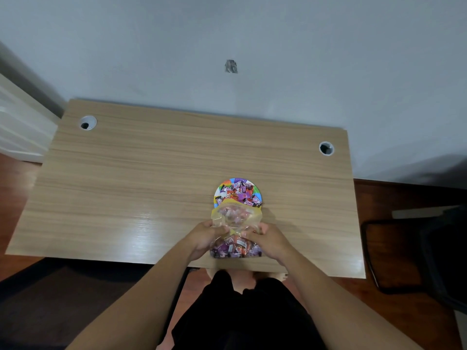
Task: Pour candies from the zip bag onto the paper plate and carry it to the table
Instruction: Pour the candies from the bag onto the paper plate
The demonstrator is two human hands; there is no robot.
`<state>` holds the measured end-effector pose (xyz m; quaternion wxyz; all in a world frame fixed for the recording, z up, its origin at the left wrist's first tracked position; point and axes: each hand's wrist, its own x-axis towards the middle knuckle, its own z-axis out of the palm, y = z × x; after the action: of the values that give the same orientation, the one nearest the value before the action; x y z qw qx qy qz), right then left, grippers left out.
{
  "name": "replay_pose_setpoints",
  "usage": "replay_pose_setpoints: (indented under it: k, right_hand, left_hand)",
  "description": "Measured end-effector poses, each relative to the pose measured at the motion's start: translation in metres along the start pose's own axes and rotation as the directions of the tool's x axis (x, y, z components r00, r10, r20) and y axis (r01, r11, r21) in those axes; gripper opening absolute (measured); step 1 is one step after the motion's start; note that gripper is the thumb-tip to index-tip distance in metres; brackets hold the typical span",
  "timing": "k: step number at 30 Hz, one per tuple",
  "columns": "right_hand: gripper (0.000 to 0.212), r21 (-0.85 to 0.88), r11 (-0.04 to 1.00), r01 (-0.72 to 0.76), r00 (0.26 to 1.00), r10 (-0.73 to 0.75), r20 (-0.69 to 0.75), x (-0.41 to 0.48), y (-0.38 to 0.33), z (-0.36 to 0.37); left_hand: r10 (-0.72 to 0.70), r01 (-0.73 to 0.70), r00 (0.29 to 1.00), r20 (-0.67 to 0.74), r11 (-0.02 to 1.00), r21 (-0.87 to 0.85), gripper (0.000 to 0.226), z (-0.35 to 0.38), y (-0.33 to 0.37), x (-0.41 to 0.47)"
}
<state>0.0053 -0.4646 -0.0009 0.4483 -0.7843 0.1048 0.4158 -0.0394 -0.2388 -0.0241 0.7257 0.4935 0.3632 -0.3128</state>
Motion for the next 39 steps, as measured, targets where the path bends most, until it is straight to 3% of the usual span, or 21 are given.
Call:
replay_pose_setpoints:
  k: [12,18,23,30,35,39]
  right_hand:
    - [0.029,0.094,0.995,-0.027,0.999,0.023,0.047,-0.011,-0.013,-0.003]
    - [0.053,0.06,0.998,-0.032,0.999,0.03,0.035,-0.014,-0.014,-0.007]
    - [0.039,0.051,0.998,-0.044,0.999,0.043,0.03,-0.019,-0.02,-0.01]
    - [0.074,0.061,0.998,-0.013,1.0,0.015,-0.028,-0.012,-0.013,-0.009]
    - [0.05,-0.004,1.0,-0.002,0.999,0.001,-0.049,-0.01,-0.011,-0.006]
    - [0.047,0.003,1.0,-0.02,0.998,0.02,-0.062,-0.012,-0.011,-0.002]
  left_hand:
    - [0.029,-0.029,0.999,0.035,0.999,-0.018,0.038,0.005,0.009,-0.008]
    - [0.035,-0.034,0.991,0.127,0.999,-0.012,0.054,0.006,0.018,-0.021]
    - [0.063,-0.056,0.982,0.176,0.997,-0.048,0.046,0.007,0.021,-0.026]
    - [0.244,-0.244,0.97,0.004,0.969,-0.04,0.029,0.006,0.017,-0.027]
    - [0.295,-0.295,0.953,-0.065,0.955,0.02,0.024,-0.001,0.018,-0.021]
    - [0.281,-0.274,0.957,-0.068,0.958,0.09,0.016,0.002,0.02,-0.026]
